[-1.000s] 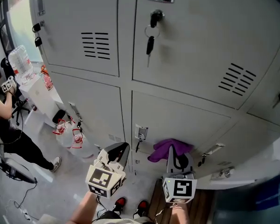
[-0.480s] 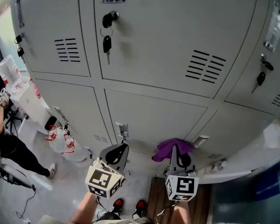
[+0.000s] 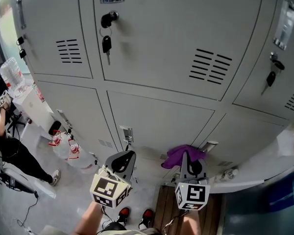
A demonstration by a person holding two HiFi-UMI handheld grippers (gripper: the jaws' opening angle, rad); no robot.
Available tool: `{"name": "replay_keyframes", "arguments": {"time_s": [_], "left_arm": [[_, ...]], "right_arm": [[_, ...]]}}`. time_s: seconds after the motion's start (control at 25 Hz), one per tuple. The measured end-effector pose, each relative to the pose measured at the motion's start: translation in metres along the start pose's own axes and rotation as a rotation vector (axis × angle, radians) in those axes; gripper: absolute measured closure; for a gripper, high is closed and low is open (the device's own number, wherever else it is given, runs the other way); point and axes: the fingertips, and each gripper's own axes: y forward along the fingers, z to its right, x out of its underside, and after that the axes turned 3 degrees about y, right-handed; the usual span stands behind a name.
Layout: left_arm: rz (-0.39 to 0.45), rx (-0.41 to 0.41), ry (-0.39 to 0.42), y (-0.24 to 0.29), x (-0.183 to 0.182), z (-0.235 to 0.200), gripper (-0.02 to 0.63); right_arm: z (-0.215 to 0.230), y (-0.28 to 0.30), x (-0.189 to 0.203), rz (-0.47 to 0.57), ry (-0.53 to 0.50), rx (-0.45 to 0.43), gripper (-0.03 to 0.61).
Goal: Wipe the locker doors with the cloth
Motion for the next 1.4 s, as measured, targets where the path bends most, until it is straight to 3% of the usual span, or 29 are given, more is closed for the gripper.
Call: {"name": "replay_keyframes", "arguments": {"time_s": [0.84, 1.4], "left_arm": [[0.039, -0.027, 0.043, -0.038, -0.009, -0.010, 0.583], [0.036, -0.052, 0.063, -0.084, 0.008, -0.026, 0.583]], "right_arm": [[-0.032, -0.049, -0.029, 0.069, 0.014, -0.039, 0.546], [-0.043, -0.107, -0.004, 0.048, 0.010, -0.003, 0.546]]}}
